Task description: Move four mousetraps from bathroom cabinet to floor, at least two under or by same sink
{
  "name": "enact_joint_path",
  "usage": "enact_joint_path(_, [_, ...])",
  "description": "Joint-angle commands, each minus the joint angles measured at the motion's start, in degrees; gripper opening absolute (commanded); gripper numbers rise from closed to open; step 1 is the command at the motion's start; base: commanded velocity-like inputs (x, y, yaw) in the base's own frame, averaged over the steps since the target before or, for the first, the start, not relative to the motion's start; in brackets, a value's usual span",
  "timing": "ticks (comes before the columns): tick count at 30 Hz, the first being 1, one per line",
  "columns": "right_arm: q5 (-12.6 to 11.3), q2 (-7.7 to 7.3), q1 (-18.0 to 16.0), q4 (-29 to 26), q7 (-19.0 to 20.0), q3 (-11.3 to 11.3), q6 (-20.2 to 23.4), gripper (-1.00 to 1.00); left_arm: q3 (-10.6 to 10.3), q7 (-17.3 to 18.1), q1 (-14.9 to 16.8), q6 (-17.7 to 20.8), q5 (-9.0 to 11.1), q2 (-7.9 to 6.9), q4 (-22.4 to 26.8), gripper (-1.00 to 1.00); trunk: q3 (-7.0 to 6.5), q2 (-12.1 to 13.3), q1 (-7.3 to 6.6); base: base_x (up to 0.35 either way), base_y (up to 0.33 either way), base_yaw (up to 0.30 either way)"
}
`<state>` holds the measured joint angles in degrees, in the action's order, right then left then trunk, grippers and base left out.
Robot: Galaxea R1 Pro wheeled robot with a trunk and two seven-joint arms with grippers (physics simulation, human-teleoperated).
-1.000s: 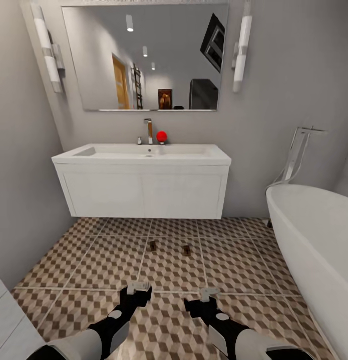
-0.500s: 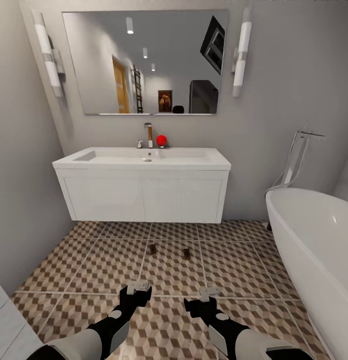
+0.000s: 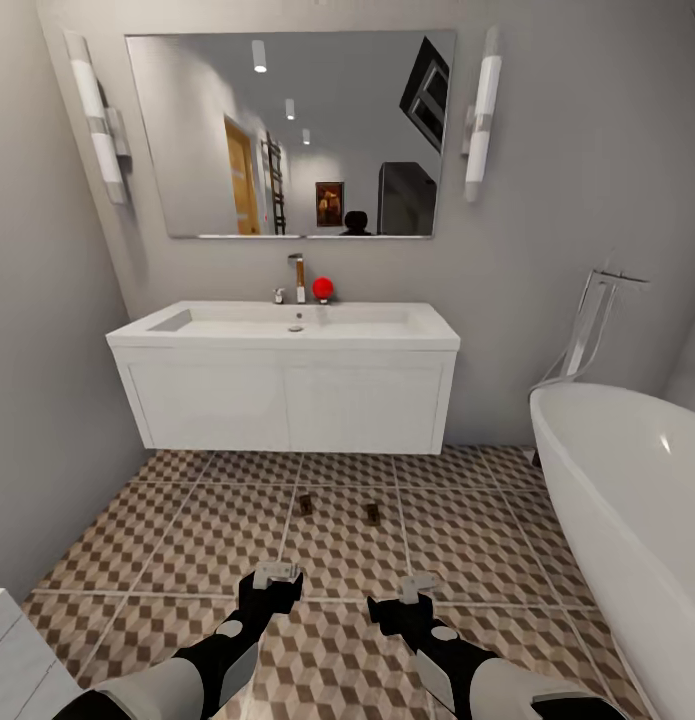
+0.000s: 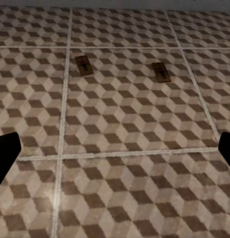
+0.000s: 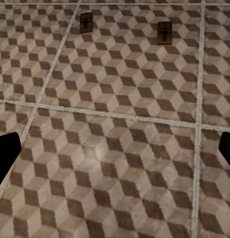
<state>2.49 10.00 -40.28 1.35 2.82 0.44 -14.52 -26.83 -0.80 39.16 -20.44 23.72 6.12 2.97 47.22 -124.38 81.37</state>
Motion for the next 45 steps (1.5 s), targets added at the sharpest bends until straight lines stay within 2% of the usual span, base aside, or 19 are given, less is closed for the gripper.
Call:
enact_joint_path(1, [0.2,0.0,-0.1,0.1,0.0,0.0,-0.3,1.0,-0.5,-0.1,0.0,-0.2,0.4,0.01,-0.1,1.0,-0.13,0.4,-0.24,0.0,0.0,0.0])
enact_joint_path(45, [0.0,-0.21,-0.1,0.1,-0.2,-0.2,-0.3,1.0,-0.4,0.0,0.0,-0.1,0.6,-0.19,-0.4,1.0,-8.03,18.0,-9.9,0.0,0.0,0.0])
